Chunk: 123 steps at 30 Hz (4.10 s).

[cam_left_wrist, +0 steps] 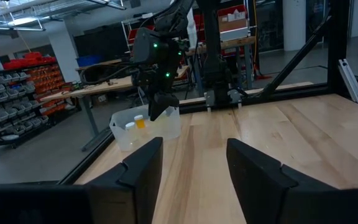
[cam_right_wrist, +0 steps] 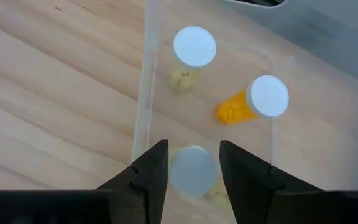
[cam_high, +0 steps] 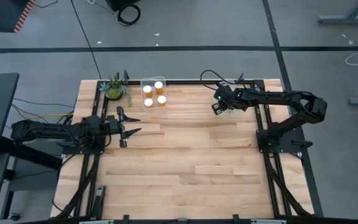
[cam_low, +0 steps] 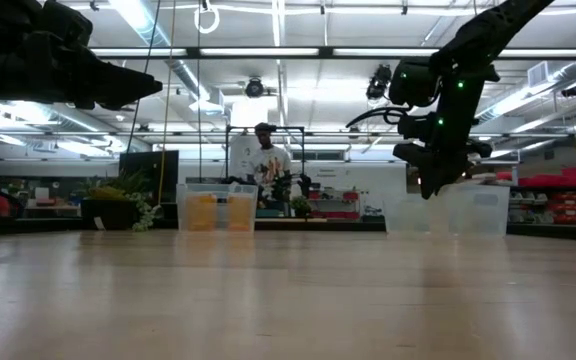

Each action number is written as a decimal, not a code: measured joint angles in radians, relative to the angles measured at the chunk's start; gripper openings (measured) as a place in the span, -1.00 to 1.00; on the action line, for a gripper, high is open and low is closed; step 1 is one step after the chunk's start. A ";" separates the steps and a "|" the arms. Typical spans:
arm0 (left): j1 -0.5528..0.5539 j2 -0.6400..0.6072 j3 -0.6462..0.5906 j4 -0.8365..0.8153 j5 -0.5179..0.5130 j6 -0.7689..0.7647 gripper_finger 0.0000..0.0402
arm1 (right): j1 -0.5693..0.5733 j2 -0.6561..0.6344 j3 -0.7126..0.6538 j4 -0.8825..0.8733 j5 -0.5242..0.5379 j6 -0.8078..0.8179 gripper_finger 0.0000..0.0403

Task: Pick and place medicine bottles into bin by pill shape (circle, oval)
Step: Return to Home Position

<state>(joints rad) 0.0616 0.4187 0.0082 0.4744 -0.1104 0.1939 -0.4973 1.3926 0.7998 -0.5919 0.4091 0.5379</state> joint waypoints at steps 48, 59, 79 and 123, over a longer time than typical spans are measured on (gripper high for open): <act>0.000 0.000 0.000 0.000 0.000 0.000 -0.06 | 0.284 -0.659 -0.271 0.451 -0.260 -0.381 -0.45; 0.000 0.000 0.000 0.000 0.000 0.000 -0.05 | 0.285 -0.900 -0.506 0.699 -0.367 -0.460 -0.69; 0.000 0.000 0.000 0.000 0.000 0.000 -0.09 | 0.285 -1.177 -0.646 0.667 -0.366 -0.441 -0.80; 0.035 -0.003 0.018 -0.148 0.007 -0.328 -0.09 | 0.284 -1.218 -0.785 0.695 -0.333 -0.365 -0.88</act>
<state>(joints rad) 0.0963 0.4156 0.0261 0.3267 -0.1036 -0.1336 -0.2134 0.1745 0.0147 0.1029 0.0764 0.1725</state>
